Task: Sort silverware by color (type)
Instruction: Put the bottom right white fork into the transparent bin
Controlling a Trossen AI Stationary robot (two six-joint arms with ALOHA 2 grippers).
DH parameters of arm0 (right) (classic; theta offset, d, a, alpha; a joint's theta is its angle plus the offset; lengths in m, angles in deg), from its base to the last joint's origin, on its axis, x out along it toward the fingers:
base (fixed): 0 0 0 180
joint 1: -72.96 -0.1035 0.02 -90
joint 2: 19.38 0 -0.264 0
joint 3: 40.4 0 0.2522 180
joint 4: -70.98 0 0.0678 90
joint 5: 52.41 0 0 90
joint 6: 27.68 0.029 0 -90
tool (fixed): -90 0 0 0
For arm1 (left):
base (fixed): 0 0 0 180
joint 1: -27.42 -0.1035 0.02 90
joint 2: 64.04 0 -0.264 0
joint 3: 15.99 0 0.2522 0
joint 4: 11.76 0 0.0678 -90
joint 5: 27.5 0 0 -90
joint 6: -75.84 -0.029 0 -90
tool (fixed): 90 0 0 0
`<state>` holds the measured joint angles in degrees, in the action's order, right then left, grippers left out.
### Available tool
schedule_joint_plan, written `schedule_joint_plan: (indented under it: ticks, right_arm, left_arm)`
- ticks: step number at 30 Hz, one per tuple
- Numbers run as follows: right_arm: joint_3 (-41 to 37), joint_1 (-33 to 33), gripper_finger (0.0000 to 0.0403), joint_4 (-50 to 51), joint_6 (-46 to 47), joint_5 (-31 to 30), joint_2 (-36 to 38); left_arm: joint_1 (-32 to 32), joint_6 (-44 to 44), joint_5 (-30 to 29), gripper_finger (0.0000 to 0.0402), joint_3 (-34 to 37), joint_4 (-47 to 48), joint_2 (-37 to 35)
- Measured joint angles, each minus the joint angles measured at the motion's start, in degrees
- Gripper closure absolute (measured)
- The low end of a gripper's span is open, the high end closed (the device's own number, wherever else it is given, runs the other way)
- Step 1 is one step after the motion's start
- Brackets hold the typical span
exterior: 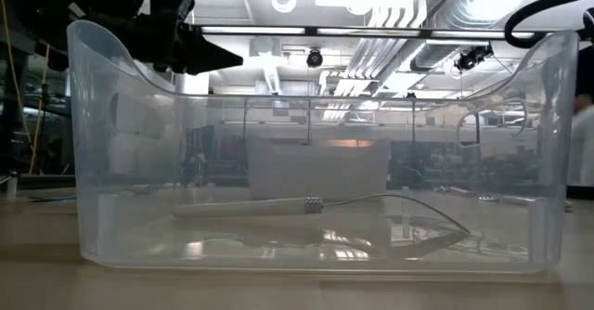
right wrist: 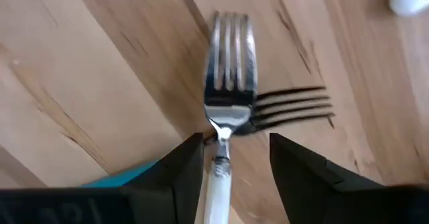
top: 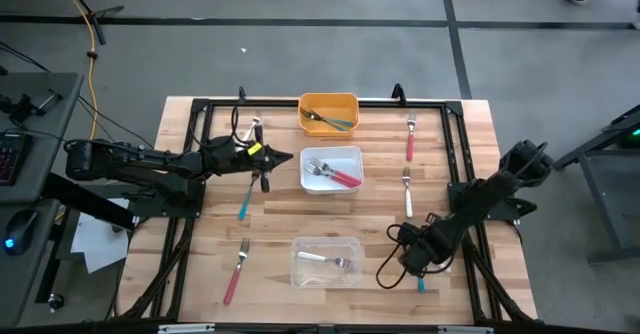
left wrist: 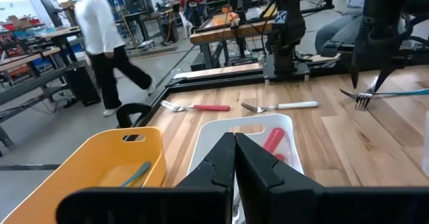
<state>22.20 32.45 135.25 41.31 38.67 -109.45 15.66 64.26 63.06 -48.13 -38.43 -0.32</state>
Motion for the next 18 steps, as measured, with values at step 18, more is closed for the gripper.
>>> schedule_joint_plan:
  ticks: [18]
  right_arm:
    - [-3.39, 2.64, 0.0300, -4.22, -2.61, 0.28, -1.28]
  left_arm:
    - [1.39, -0.06, -1.76, 0.0401, 0.00, 0.20, 0.00]
